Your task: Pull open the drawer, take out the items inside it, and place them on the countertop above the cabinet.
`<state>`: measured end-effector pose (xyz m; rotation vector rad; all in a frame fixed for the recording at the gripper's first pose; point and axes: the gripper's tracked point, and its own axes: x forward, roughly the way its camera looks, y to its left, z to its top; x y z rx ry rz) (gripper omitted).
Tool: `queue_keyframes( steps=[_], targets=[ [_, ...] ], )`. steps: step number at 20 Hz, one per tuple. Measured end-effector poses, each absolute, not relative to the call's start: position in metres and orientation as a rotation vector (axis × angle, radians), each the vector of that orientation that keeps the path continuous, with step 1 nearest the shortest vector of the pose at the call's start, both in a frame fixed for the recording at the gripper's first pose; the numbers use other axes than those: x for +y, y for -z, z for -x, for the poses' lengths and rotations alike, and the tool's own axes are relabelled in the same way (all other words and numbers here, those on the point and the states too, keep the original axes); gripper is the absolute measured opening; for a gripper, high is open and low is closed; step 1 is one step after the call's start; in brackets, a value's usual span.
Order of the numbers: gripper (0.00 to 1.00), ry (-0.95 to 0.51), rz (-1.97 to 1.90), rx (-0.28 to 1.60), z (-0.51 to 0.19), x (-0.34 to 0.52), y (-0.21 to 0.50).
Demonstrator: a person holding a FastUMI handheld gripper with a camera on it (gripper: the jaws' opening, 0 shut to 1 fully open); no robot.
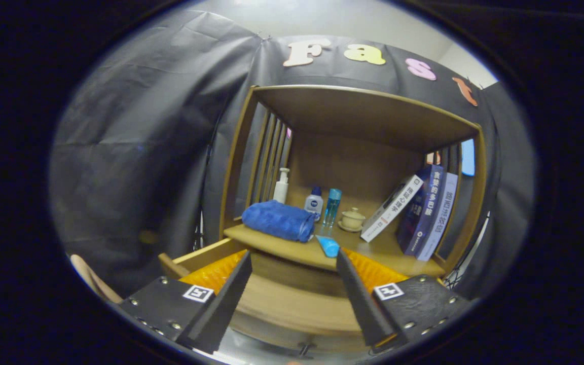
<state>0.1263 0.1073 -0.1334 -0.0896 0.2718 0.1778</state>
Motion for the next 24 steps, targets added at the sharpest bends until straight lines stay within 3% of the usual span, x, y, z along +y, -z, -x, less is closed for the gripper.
queue_keyframes(
  steps=[2,8,16,24],
  targets=[
    [0.98,-0.166,0.130,0.269,-0.098,0.105,0.145],
    [0.98,-0.083,0.150,0.366,-0.052,0.088,0.203],
    [0.98,0.051,0.096,0.471,-0.067,0.061,0.246],
    [0.98,0.135,0.191,0.423,-0.072,0.056,0.249]
  ],
)
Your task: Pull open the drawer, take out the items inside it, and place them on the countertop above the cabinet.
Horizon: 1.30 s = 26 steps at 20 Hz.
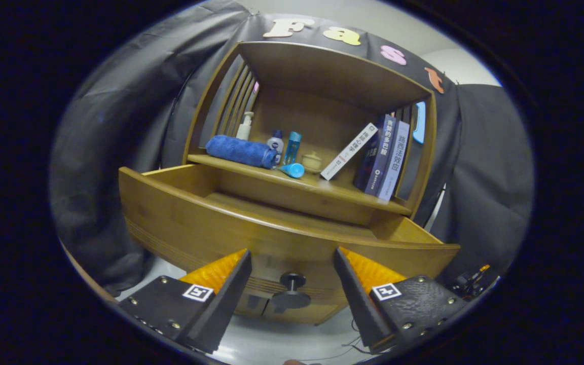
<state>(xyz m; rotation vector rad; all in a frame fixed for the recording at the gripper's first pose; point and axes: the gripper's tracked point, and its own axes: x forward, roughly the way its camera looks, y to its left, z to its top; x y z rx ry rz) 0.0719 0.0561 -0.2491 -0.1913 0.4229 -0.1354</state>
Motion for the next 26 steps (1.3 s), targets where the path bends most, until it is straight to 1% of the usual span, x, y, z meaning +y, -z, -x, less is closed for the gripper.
queue_keyframes(
  steps=[7,26],
  targets=[
    [0.98,0.119,0.177,0.414,-0.091,0.049,0.247],
    [0.98,0.150,0.135,0.455,-0.174,0.045,0.272]
  ],
)
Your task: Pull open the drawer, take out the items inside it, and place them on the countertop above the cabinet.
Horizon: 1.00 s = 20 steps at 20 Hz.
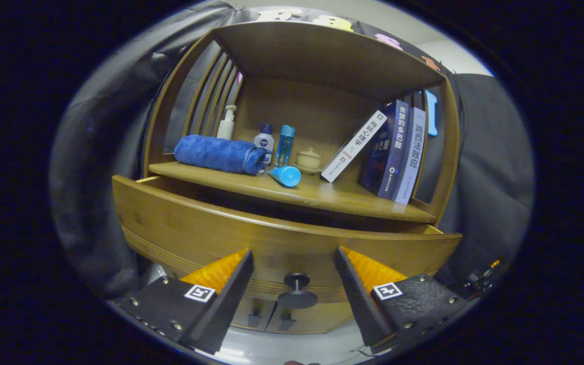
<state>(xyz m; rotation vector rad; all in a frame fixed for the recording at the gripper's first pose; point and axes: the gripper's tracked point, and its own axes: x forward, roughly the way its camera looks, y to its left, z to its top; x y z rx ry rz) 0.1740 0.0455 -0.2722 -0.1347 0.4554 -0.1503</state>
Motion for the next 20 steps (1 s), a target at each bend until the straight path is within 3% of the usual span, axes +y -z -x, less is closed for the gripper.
queue_keyframes(
  steps=[20],
  targets=[
    [0.97,0.156,0.144,0.460,-0.226,0.046,0.295]
  ],
)
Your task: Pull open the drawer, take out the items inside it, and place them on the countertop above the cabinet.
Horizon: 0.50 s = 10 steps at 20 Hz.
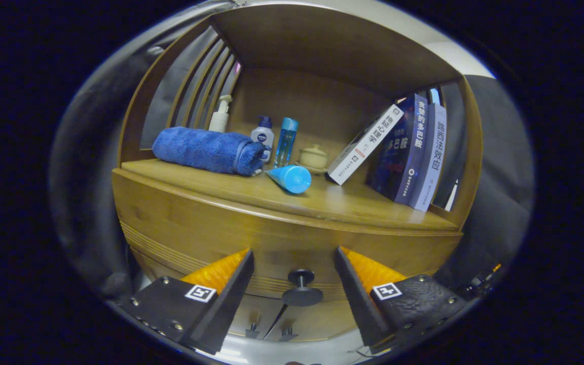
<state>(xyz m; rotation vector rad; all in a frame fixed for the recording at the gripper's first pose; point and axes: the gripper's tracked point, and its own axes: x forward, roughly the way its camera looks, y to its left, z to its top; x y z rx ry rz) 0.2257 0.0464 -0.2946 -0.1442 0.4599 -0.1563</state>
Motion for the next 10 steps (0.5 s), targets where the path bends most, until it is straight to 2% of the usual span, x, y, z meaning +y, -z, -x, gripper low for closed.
queue_keyframes(
  steps=[10],
  targets=[
    [0.97,0.152,0.145,0.451,-0.2206,0.0431,0.2892]
  ],
)
